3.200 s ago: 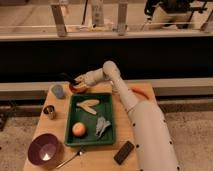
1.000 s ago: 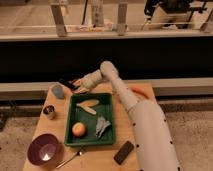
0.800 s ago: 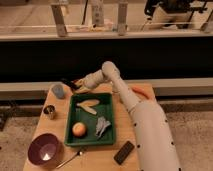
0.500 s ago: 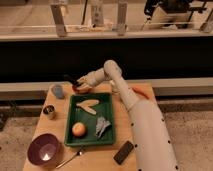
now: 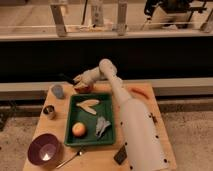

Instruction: Wipe red bowl with brush

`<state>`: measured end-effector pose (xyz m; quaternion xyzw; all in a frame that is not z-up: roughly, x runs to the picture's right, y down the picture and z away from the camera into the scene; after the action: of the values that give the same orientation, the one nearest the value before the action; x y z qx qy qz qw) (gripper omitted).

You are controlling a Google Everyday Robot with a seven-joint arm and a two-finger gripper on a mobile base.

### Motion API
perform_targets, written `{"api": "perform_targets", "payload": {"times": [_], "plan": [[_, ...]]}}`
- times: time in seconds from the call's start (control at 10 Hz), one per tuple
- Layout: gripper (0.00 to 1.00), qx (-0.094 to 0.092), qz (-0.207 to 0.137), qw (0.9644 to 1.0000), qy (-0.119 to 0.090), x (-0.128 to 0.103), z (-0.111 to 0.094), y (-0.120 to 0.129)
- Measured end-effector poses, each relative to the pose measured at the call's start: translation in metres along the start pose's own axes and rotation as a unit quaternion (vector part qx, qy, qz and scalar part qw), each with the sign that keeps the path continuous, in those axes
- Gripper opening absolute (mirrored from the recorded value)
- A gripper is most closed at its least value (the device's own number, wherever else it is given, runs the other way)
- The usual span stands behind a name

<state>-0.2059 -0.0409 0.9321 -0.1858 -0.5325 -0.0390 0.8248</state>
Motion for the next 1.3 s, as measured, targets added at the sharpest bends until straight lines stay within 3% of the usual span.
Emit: {"api": "perform_targets", "payload": {"times": [0.3, 0.7, 1.0, 1.3], "plan": [[0.00, -0.016, -0.015, 0.9996, -0.018, -0.017, 0.009, 0.012], [0.00, -0.033, -0.021, 0.9991, -0.016, -0.020, 0.002, 0.031], [0.00, -0.018, -0.005, 0.9998, -0.001, -0.003, -0.030, 0.039], [0.00, -0.002, 0.009, 0.9999, 0.011, 0.008, -0.045, 0.035]]}}
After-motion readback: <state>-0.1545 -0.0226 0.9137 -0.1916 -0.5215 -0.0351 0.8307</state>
